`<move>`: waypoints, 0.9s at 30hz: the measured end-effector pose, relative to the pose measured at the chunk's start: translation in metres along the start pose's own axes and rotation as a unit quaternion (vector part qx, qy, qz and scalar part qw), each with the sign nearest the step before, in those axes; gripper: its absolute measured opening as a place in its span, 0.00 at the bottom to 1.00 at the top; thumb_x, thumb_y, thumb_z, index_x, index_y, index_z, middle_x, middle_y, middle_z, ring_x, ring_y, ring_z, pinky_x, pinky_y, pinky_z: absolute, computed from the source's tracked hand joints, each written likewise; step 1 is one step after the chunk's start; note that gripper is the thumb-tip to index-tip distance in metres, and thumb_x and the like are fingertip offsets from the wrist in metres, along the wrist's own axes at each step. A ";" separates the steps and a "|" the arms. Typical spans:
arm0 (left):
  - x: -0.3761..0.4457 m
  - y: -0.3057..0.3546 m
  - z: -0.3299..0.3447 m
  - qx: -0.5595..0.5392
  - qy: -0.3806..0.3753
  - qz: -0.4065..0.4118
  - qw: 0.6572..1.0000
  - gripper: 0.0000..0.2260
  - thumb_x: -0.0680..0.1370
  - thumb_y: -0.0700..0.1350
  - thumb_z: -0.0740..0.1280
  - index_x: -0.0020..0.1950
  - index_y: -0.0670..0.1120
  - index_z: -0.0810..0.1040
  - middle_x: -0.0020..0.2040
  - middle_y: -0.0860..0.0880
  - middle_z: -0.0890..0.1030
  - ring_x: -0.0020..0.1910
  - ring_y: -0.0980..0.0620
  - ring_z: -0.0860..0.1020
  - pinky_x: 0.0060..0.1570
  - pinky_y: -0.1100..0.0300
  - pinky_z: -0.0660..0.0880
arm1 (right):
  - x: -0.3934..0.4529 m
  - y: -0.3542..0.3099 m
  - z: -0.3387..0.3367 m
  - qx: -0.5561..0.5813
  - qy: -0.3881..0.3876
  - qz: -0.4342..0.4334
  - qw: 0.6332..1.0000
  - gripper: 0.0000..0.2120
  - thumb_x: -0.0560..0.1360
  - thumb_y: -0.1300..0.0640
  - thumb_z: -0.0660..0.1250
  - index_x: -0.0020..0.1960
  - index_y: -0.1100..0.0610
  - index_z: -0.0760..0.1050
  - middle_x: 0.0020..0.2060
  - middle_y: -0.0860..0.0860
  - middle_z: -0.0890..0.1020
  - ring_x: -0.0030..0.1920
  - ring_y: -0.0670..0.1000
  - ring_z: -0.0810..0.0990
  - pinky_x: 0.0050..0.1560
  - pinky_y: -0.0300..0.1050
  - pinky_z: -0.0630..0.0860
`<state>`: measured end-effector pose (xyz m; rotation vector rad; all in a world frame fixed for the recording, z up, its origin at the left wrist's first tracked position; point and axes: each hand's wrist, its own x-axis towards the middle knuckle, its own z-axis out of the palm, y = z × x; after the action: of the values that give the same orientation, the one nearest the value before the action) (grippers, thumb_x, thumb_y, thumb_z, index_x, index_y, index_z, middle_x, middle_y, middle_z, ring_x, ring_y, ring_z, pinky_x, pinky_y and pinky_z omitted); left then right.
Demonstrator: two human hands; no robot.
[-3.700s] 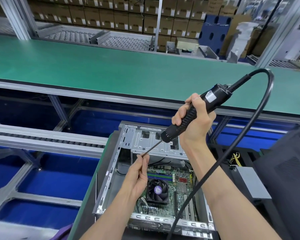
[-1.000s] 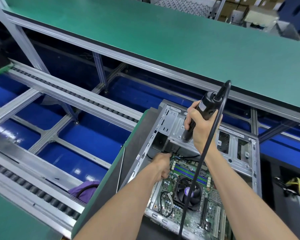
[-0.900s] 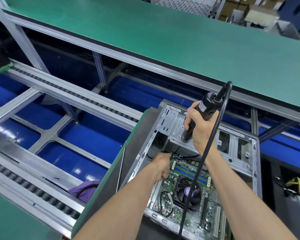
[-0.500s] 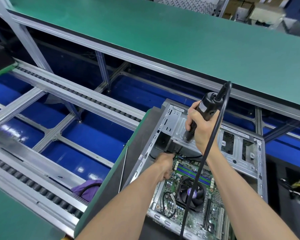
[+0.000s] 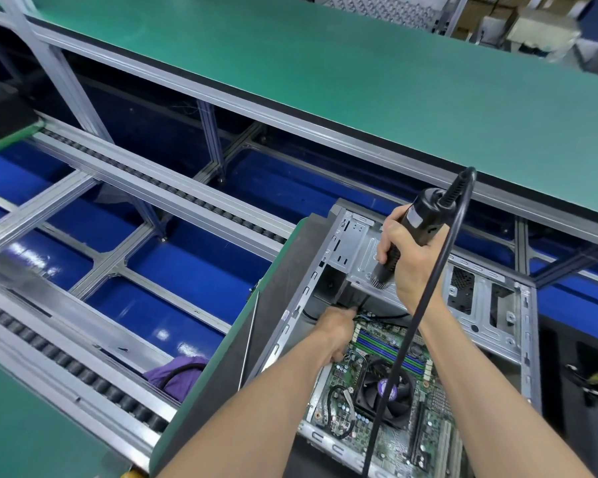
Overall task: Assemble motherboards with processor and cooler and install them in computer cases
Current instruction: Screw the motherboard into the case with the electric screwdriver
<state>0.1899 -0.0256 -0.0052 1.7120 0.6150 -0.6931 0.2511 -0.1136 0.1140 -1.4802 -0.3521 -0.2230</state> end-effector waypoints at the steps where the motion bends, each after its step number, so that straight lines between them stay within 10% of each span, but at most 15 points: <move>1: -0.001 0.000 0.000 0.008 0.001 0.004 1.000 0.29 0.83 0.33 0.52 0.78 0.60 0.64 0.79 0.49 0.62 0.21 0.57 0.67 0.20 0.64 0.68 | 0.000 -0.002 0.001 0.002 -0.008 0.000 1.000 0.06 0.72 0.64 0.66 0.37 0.58 0.75 0.25 0.57 0.73 0.22 0.58 0.70 0.28 0.47 0.69; 6: -0.006 0.002 -0.001 0.019 -0.002 0.017 1.000 0.29 0.83 0.33 0.52 0.78 0.59 0.63 0.80 0.52 0.60 0.21 0.58 0.65 0.22 0.62 0.68 | 0.011 -0.014 -0.006 0.001 -0.084 0.021 0.996 0.01 0.68 0.64 0.69 0.38 0.60 0.78 0.27 0.56 0.76 0.24 0.58 0.73 0.32 0.48 0.72; 14: -0.002 0.002 -0.002 -0.058 0.028 -0.022 0.998 0.27 0.83 0.34 0.50 0.77 0.57 0.67 0.67 0.49 0.77 0.18 0.57 0.60 0.18 0.64 0.62 | 0.005 -0.014 0.002 -0.017 0.017 0.047 0.999 0.11 0.66 0.70 0.65 0.34 0.54 0.77 0.25 0.54 0.74 0.24 0.56 0.69 0.30 0.49 0.69; 27: -0.003 -0.002 0.001 -0.041 0.037 -0.012 0.998 0.24 0.84 0.36 0.50 0.75 0.57 0.69 0.77 0.46 0.68 0.17 0.58 0.60 0.19 0.62 0.63 | 0.003 -0.020 0.005 -0.040 0.025 0.036 0.998 0.08 0.64 0.69 0.65 0.34 0.57 0.76 0.24 0.56 0.74 0.23 0.57 0.70 0.28 0.46 0.69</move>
<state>0.1861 -0.0264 -0.0042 1.6620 0.7076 -0.6154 0.2461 -0.1105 0.1336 -1.5606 -0.2516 -0.2185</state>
